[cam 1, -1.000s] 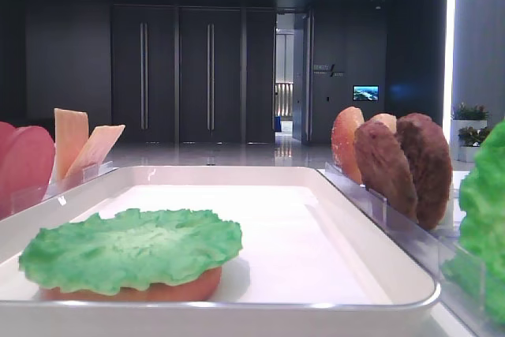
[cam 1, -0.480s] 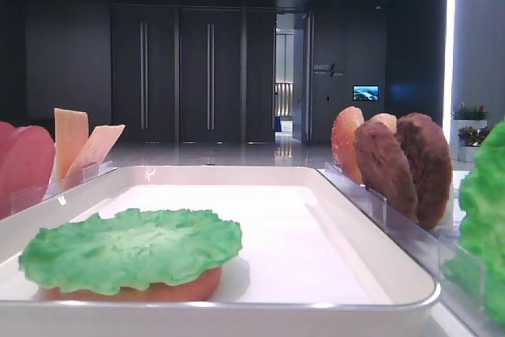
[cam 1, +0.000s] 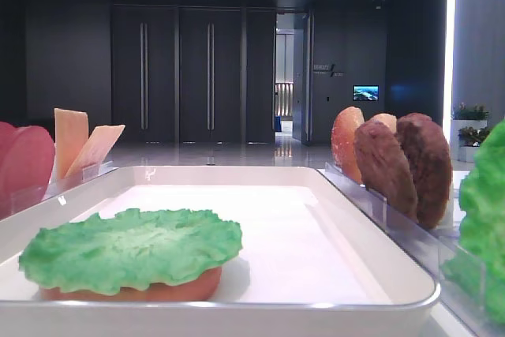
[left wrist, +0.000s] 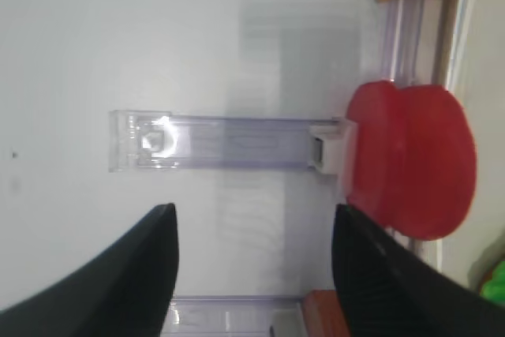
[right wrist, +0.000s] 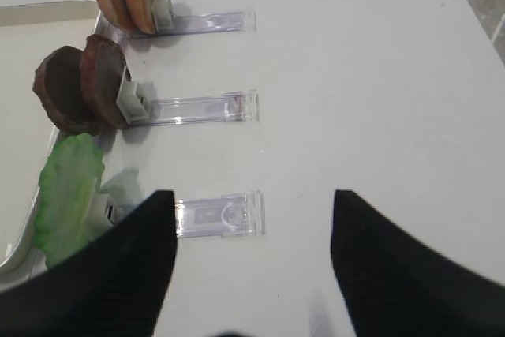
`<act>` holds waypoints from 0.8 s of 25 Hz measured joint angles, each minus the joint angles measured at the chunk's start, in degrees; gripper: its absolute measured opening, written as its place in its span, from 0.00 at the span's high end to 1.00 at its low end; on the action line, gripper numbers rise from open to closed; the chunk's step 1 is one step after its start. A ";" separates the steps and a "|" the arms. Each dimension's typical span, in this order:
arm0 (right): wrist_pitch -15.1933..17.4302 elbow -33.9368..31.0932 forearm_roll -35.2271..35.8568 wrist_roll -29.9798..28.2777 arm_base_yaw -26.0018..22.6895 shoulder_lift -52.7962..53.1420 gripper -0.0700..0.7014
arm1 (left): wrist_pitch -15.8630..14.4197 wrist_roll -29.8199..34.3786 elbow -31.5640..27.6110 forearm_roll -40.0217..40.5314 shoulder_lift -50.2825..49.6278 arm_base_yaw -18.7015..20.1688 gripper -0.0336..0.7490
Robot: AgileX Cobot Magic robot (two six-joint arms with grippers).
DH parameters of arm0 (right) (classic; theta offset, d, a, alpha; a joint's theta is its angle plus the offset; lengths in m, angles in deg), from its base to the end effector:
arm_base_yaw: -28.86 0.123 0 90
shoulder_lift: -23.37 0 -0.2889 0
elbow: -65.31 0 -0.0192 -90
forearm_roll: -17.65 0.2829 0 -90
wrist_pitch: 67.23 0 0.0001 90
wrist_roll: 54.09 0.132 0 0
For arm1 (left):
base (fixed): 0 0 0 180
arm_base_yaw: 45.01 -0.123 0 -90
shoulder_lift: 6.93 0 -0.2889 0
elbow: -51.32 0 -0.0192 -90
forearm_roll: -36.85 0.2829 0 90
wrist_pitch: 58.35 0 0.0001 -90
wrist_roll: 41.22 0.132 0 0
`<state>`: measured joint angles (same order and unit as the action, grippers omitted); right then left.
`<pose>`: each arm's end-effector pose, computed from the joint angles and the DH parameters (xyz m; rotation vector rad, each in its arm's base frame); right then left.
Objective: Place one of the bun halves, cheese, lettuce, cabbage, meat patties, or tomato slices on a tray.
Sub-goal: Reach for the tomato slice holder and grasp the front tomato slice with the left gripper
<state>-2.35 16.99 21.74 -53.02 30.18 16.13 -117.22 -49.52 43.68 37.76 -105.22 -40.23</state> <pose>0.0492 0.0097 0.2685 -0.0116 2.1018 0.1112 0.3524 -0.0277 0.2223 -0.0791 2.8752 -0.0227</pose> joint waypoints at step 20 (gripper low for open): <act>0.00 0.00 0.00 0.00 0.00 0.00 0.37 | 4.12 -12.92 0.00 -0.53 -3.33 17.19 0.36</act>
<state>-2.35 16.99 21.74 -53.02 30.18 16.13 -113.10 -62.44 43.68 37.23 -108.55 -23.04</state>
